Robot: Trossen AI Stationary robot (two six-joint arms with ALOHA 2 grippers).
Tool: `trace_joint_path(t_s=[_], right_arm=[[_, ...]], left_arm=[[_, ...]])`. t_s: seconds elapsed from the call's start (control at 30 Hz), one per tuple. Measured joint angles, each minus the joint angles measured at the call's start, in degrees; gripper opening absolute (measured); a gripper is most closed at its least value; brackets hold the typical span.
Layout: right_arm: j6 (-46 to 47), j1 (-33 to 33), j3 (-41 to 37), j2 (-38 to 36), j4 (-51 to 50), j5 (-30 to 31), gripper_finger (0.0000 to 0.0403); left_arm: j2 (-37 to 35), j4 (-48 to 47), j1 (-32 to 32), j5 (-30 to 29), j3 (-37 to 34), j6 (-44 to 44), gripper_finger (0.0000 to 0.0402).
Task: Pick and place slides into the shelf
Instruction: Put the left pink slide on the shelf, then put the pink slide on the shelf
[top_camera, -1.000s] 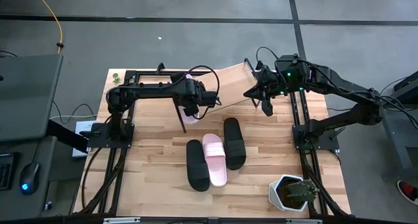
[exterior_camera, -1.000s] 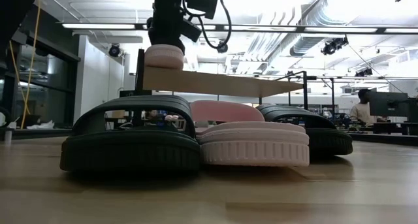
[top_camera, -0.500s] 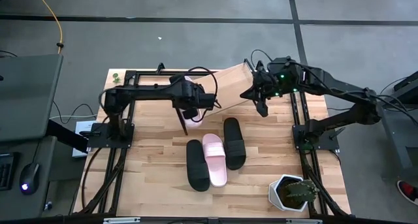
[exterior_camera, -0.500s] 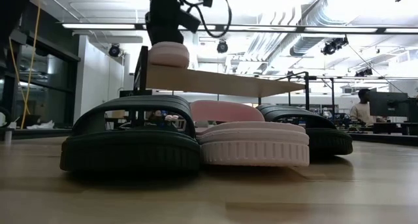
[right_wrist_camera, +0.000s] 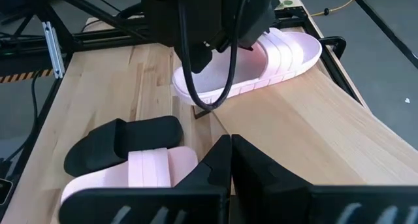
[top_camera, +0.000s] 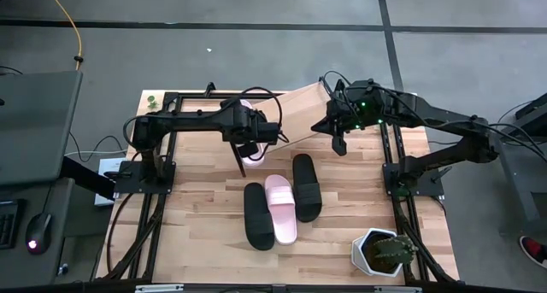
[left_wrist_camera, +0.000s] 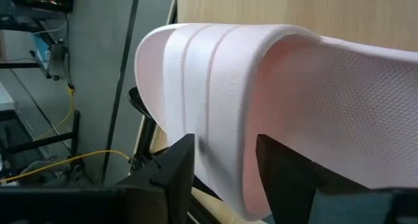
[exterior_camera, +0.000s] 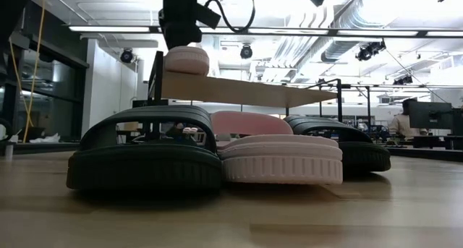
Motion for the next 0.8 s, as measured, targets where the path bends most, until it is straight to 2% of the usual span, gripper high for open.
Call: trace_joint_path(t_s=[0.33,0.63,0.8], right_arm=[[0.0,0.0,0.0,0.0,1.0,0.0,0.0000],[0.2,0.0,0.0,0.0,1.0,0.0,0.0000],[3.9,0.0,0.0,0.0,0.5,-0.3,0.0000]], left_arm=[[-0.3,-0.1,-2.4,1.9,1.0,0.0,0.0152],[-0.3,0.0,-8.0,1.6,10.4,0.0,0.0152],[-0.3,0.0,-11.1,1.2,15.3,-0.5,0.0152]])
